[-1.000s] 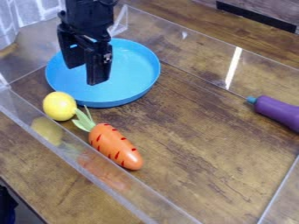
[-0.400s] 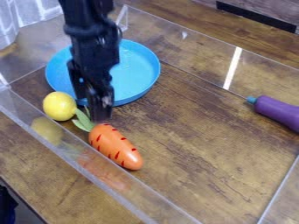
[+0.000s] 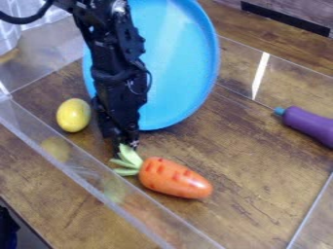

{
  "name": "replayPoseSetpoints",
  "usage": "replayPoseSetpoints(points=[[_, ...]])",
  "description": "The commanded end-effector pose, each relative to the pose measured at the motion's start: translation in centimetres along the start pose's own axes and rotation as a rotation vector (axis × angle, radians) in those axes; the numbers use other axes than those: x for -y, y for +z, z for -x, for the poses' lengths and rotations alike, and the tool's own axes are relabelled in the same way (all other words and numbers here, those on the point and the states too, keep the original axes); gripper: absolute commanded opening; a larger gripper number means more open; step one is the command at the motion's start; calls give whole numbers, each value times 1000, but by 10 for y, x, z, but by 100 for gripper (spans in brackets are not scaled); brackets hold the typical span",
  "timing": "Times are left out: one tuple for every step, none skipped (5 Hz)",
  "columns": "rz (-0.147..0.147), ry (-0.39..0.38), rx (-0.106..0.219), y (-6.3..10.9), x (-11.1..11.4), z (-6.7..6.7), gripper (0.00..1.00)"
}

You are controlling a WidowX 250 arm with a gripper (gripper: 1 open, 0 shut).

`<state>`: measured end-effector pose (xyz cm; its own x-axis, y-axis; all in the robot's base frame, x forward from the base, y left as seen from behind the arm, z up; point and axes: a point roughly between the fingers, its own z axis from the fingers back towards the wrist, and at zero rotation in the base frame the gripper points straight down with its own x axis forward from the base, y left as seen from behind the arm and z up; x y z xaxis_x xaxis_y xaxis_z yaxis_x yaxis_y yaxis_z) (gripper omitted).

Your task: Move the carrot to the right side

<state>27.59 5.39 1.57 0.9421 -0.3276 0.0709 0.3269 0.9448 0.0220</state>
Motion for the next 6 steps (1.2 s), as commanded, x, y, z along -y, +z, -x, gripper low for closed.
replayPoseSetpoints(points=[[6,-24,-22,1,-11,7,0],[6,-50,-29,4,-20,13,0],[3,-73,-38,7,-29,22,0],[1,-99,-45,9,-38,29,0],[-1,-131,-41,17,-40,33,0],[-2,-166,-32,25,-41,33,0]])
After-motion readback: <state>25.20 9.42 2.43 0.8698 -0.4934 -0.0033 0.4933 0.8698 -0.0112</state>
